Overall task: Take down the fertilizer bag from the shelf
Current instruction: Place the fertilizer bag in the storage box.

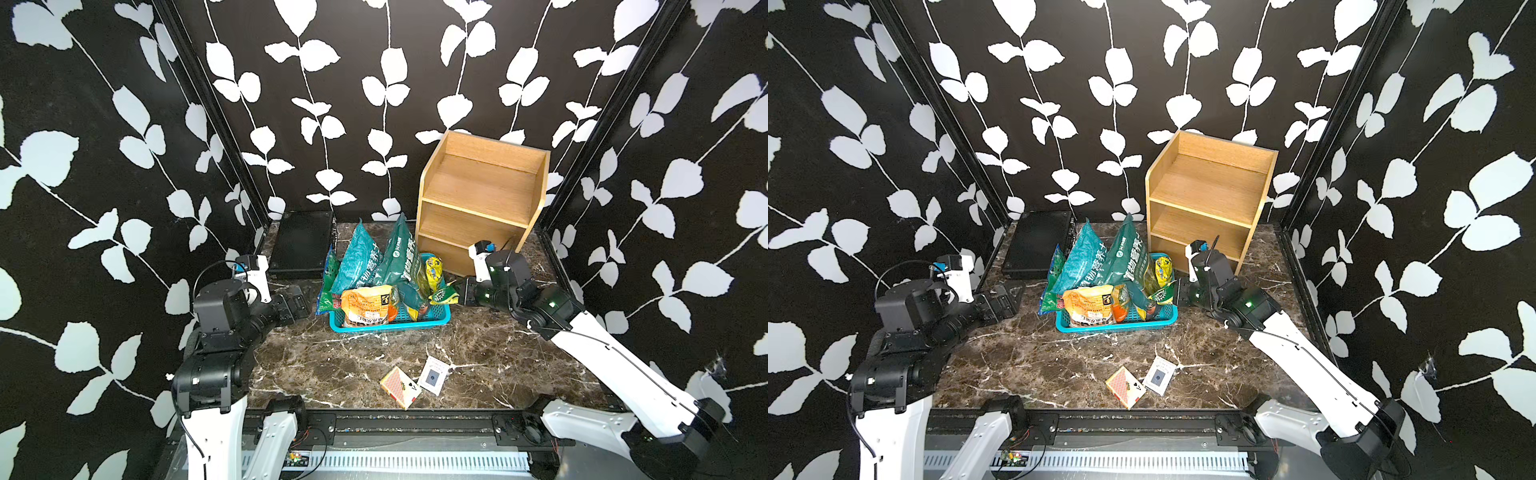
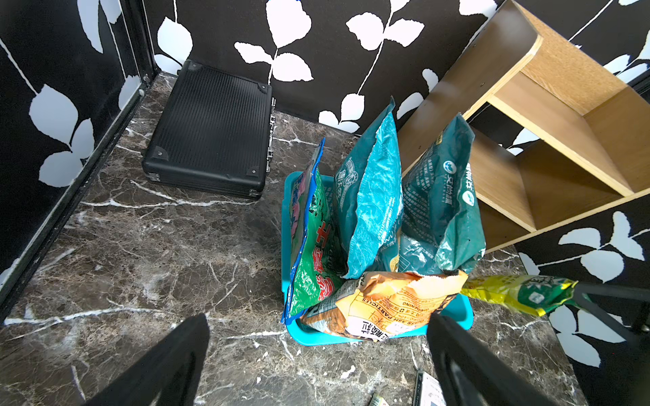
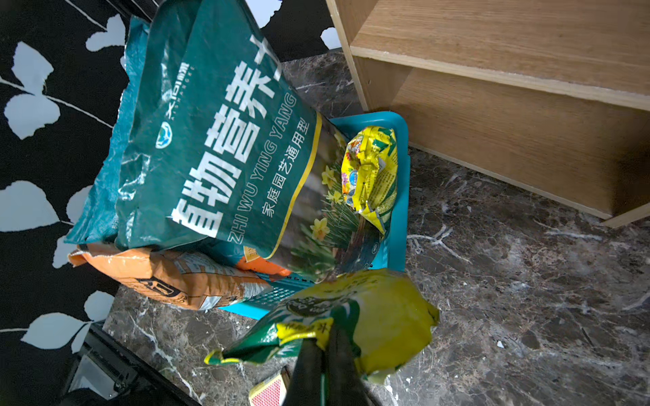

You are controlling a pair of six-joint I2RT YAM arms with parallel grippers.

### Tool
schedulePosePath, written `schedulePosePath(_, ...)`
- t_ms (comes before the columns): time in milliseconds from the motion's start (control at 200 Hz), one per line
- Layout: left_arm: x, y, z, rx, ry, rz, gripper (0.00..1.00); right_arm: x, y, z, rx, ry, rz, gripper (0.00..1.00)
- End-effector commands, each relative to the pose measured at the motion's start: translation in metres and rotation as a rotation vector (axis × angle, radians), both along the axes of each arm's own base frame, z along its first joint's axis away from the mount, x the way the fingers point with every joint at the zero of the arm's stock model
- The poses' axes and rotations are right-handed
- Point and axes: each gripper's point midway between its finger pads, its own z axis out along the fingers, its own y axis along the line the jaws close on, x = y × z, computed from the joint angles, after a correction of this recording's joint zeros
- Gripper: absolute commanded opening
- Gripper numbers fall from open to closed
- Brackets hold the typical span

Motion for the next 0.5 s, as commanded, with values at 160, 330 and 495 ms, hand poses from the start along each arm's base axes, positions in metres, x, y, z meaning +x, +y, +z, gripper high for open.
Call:
schedulePosePath(160,0.000,0.001,0.005,0.010,-0.021,0.001,0.98,-0.005,0.026,0.012,0.027,-0.030,0.152,0.00)
schedulePosePath(330,0.000,0.001,0.005,0.009,-0.021,0.000,0.99,0.016,0.048,-0.014,-0.035,0.048,0.192,0.00)
schedulePosePath(495,0.000,0.001,0.005,0.009,-0.023,-0.001,0.99,0.034,0.075,-0.013,-0.029,0.031,0.268,0.00)
